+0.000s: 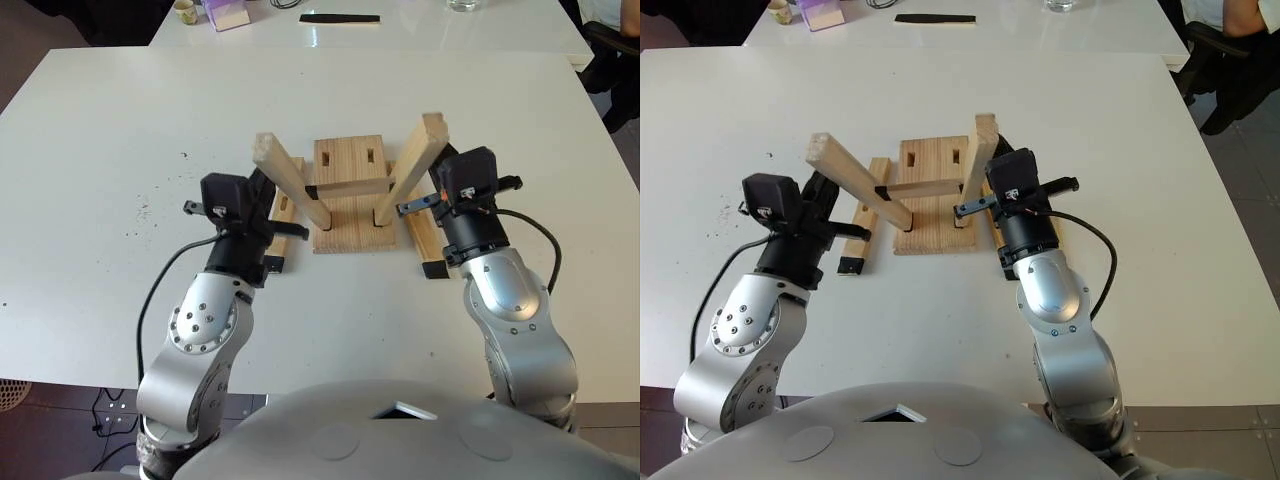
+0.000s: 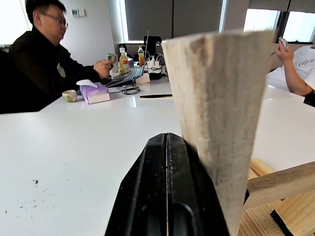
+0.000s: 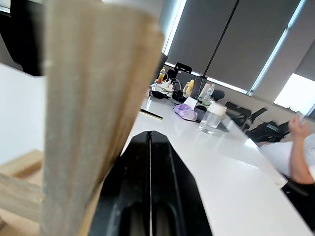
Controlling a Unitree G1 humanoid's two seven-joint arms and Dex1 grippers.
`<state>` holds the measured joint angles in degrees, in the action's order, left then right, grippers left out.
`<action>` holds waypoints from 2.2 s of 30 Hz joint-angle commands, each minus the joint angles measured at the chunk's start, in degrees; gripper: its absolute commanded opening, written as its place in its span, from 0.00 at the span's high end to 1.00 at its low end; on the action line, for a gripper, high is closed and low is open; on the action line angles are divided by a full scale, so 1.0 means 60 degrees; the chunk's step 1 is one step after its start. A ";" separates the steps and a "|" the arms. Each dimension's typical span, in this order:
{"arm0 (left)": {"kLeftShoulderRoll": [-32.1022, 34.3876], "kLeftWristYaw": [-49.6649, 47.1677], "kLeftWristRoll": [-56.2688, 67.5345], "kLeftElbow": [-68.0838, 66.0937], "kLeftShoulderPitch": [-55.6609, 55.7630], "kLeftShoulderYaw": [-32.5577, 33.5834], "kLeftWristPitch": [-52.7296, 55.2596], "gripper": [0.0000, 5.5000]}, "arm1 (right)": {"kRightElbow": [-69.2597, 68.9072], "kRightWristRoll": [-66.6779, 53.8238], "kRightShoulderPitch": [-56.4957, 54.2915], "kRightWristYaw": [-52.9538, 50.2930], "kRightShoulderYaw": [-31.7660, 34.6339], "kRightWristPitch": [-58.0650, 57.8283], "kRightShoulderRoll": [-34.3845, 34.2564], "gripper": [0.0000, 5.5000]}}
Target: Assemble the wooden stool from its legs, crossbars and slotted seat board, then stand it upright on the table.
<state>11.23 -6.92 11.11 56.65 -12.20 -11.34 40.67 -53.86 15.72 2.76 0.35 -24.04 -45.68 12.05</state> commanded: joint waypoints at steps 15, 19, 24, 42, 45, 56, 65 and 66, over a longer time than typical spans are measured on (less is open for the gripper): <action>-0.0100 0.1405 0.2859 -0.0373 -0.0698 0.3775 0.0180 1.00 | 0.0731 -0.1269 0.0023 0.1011 0.3930 0.1550 0.0858 1.00; 0.1071 0.0914 0.6220 -0.2435 0.2223 0.7219 0.0384 1.00 | 0.1842 -0.3518 -0.2438 0.1906 0.5007 0.0970 0.0174 1.00; 0.2086 -0.0355 0.9763 -0.3167 0.6856 0.6186 0.1157 1.00 | 0.2908 -0.7538 -0.6199 0.3935 0.5790 -0.1319 0.0281 1.00; 0.2135 -0.1637 1.2483 -0.4038 0.5810 0.3392 0.1118 1.00 | 0.3575 -1.0412 -0.5263 0.4911 0.5646 -0.1460 0.1730 1.00; 0.2123 -0.0862 1.1624 -0.4393 0.4582 0.3011 0.1034 1.00 | 0.3559 -0.9288 -0.3814 0.5373 0.4298 -0.0575 0.2217 1.00; 0.2357 -0.0943 1.2712 -0.3783 0.6126 0.5186 -0.1316 1.00 | 0.5462 -1.1247 -0.7028 0.4164 0.6561 -0.0046 0.2014 1.00; 0.5017 0.4814 0.8543 -0.5467 0.0655 0.4467 -0.0955 1.00 | 0.9228 -0.6273 -0.4528 0.7970 0.2202 0.3645 0.3722 1.00; 0.5168 0.5403 0.7729 -0.5484 0.0096 0.3760 -0.1198 1.00 | 0.9717 -0.5749 -0.4512 0.8368 0.1692 0.4226 0.3700 1.00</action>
<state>37.69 14.14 70.73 25.26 -0.94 21.95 34.45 -1.77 -27.06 -25.51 43.63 -5.18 -29.51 33.37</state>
